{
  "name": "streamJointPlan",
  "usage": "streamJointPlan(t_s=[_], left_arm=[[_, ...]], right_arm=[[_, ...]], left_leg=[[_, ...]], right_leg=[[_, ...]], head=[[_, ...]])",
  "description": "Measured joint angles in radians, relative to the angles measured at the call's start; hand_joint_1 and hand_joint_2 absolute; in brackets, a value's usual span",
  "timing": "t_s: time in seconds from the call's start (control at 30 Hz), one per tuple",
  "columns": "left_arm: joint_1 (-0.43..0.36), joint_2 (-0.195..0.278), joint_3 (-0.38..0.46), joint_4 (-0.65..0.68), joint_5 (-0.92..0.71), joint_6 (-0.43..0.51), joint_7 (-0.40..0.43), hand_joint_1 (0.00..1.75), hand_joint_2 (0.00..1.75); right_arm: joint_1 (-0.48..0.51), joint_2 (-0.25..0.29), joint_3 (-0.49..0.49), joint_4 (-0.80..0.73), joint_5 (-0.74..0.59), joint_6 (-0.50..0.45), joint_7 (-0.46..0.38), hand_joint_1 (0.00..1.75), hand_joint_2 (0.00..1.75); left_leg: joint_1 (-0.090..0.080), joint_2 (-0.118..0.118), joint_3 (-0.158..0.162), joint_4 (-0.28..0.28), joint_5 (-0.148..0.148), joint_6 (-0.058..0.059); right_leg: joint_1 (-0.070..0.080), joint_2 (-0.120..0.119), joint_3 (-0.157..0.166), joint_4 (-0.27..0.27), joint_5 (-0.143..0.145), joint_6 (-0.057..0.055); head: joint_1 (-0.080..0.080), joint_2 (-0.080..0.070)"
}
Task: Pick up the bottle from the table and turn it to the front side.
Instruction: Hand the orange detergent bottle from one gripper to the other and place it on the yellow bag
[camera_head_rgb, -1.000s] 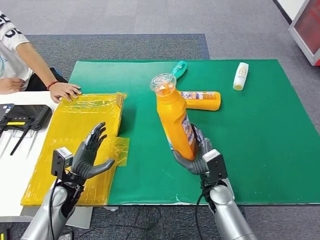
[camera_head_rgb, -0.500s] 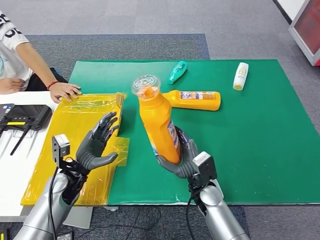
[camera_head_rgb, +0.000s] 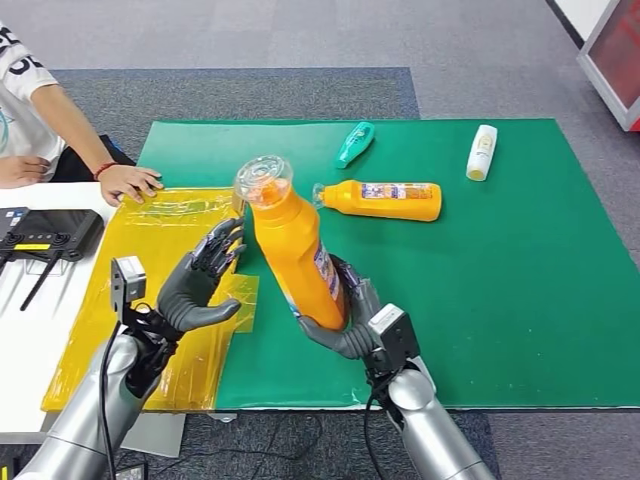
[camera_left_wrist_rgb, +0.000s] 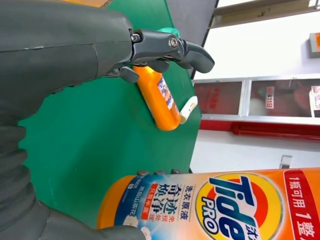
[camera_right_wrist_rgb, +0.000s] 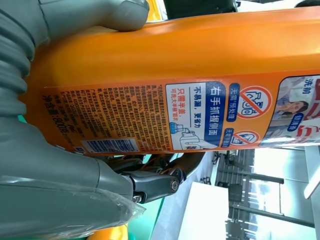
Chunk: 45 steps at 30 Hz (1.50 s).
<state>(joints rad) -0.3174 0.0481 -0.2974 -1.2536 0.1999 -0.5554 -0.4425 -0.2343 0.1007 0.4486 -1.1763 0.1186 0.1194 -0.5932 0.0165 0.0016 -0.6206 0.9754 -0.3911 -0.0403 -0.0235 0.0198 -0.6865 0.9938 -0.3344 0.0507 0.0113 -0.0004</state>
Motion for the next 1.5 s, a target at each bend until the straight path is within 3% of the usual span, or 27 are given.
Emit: streamJointPlan(t_s=[0.27,0.4,0.57,1.0,1.27,1.5], left_arm=[[-0.053,0.021,-0.030,0.017,-0.001,0.020,0.060,0.00,1.75],[-0.073,0.029,-0.050,0.018,0.021,-0.001,0.085,0.00,1.75],[-0.097,0.038,-0.087,0.027,0.082,-0.059,0.106,0.00,1.75],[-0.121,0.057,-0.127,0.057,0.139,-0.104,0.111,0.00,1.75],[-0.131,0.077,-0.145,0.074,0.162,-0.210,0.066,0.00,1.75],[-0.146,0.089,-0.162,0.084,0.138,-0.220,0.054,0.00,1.75]], right_arm=[[-0.024,0.000,0.043,0.031,0.171,-0.160,0.025,1.75,1.75],[-0.034,0.001,0.077,0.067,0.200,-0.187,0.027,1.75,1.75],[-0.055,0.007,0.113,0.107,0.204,-0.189,0.025,1.75,1.75],[-0.079,0.010,0.132,0.139,0.193,-0.190,0.025,1.75,1.75],[-0.095,0.013,0.152,0.162,0.191,-0.150,0.029,1.75,1.75],[-0.120,0.019,0.178,0.207,0.192,-0.134,0.034,1.75,1.75]], left_leg=[[0.000,0.000,0.000,0.000,0.001,-0.001],[0.000,0.000,0.000,0.000,0.001,0.000],[0.000,0.000,0.000,0.000,0.001,0.000],[0.000,0.000,0.000,0.000,0.001,0.000],[0.000,0.000,-0.001,0.000,0.001,0.000],[0.000,0.000,-0.001,0.000,0.001,0.000]], right_leg=[[0.000,0.000,0.000,0.000,0.000,0.000],[0.000,0.000,0.000,0.000,0.000,0.000],[0.000,0.000,0.000,0.000,0.000,0.000],[0.000,0.000,0.000,0.000,0.000,0.000],[0.000,0.000,-0.001,0.000,0.001,0.000],[0.000,0.000,0.000,0.000,0.001,0.000]], head=[[0.000,0.000],[0.000,0.000],[0.000,0.000],[0.000,0.000],[0.000,0.000],[0.000,0.000]])
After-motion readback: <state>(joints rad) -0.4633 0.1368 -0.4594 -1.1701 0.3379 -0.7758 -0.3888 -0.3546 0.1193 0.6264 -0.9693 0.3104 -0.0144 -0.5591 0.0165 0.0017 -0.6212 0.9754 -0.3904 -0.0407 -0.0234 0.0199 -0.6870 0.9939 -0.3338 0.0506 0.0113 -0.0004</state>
